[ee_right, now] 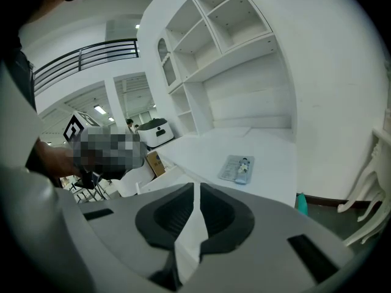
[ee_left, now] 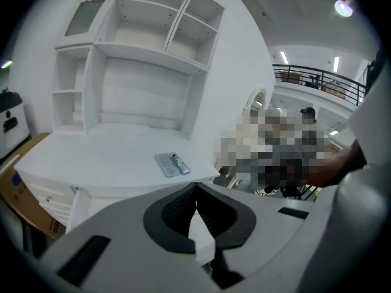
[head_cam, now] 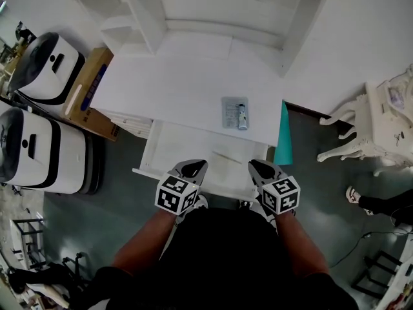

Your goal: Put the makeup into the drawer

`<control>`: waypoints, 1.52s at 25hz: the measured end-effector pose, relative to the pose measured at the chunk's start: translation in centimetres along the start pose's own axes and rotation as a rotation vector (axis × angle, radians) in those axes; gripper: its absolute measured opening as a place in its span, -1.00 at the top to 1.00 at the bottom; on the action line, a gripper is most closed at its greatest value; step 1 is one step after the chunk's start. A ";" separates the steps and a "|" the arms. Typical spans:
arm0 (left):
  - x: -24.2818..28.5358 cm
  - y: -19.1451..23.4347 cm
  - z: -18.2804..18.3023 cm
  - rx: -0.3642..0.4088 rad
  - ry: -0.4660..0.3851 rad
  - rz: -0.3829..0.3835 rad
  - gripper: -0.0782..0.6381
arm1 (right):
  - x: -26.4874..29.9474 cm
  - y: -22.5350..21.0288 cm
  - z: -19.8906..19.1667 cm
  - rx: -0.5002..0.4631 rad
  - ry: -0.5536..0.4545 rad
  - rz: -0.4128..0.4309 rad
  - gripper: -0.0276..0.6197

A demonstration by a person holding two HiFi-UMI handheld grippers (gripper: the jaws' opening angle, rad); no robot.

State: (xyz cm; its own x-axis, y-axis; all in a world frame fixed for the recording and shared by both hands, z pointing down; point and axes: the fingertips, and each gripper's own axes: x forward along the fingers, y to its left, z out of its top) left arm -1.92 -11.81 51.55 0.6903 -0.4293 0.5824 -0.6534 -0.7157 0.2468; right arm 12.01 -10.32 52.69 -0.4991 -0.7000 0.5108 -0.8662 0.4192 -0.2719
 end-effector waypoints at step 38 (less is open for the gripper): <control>-0.8 4.3 -2.5 -0.081 0.044 0.128 0.75 | 11.3 -9.0 3.5 -0.070 0.040 -0.139 0.77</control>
State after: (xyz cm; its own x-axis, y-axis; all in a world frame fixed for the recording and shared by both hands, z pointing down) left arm -6.10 -13.18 54.07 0.5863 -0.4886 0.6462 -0.7595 -0.6090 0.2286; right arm 14.05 -24.00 58.09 -0.3724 -0.7308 0.5721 -0.9222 0.3605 -0.1398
